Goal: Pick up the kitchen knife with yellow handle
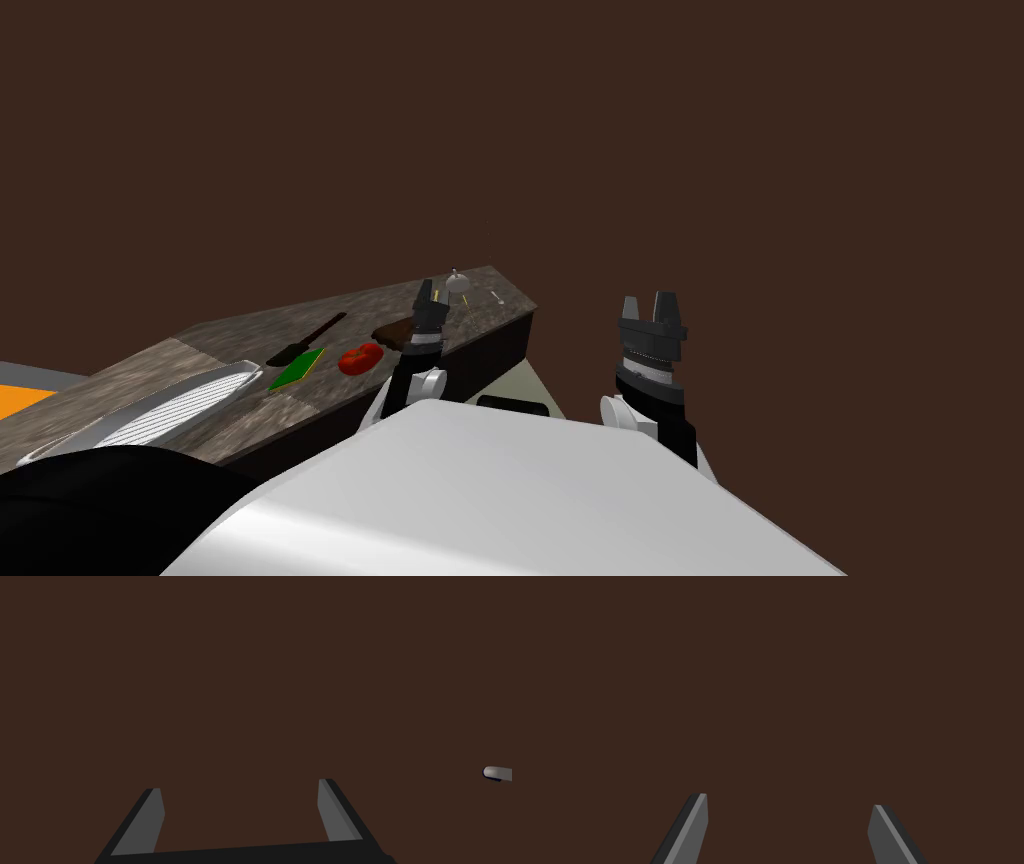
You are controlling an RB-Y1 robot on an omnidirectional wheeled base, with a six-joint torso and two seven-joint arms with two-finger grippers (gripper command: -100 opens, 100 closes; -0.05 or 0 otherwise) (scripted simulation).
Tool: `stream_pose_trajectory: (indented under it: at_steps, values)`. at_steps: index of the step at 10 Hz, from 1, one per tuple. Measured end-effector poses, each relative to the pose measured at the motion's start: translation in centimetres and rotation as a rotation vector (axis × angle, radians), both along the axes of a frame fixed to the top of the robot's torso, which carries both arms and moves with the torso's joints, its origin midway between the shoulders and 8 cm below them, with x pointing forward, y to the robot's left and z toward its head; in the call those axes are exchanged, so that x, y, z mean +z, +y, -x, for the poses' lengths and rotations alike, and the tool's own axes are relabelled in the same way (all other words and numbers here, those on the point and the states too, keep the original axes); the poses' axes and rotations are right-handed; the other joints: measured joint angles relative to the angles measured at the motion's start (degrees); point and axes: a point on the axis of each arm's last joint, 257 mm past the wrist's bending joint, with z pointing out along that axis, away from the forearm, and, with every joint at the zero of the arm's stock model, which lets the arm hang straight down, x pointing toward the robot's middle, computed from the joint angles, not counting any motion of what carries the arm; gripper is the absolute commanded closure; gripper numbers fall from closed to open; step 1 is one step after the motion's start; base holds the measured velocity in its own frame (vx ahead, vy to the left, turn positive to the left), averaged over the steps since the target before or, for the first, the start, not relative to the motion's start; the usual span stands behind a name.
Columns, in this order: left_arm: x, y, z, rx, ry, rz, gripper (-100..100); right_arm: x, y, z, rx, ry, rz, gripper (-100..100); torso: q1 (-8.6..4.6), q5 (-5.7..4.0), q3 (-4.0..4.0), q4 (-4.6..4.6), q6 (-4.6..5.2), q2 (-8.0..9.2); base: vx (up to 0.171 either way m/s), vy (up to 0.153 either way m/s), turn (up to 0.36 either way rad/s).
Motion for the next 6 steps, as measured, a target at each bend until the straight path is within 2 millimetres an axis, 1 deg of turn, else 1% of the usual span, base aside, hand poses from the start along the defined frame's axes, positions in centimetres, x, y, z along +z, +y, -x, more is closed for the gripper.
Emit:
stream_pose_trajectory:
  at_steps: [3, 4, 6]
  values:
    - [-0.3, -0.6, -1.2, -0.033, 0.021, -0.022, -100, 0.0, 0.0, 0.0, 0.0, 0.0, 0.0, 0, 0.07, 0.02, 0.2, 0.08, 0.01, 0.35, -0.102, 0.013, -0.058]
    - [-0.3, -0.8, -2.0, -0.043, 0.03, -0.027, -100, 0.0, 0.0, 0.0, 0.0, 0.0, 0.0, 0, 0.04, 0.01, 0.23, 0.09, 0.02, 0.41, -0.12, 0.014, -0.073]
    - [-0.7, -0.9, -3.6, -0.064, 0.063, -0.035, -100, 0.0, 0.0, 0.0, 0.0, 0.0, 0.0, 0, 0.15, 0.03, 0.27, 0.1, 0.02, 0.46, -0.137, 0.048, -0.102]
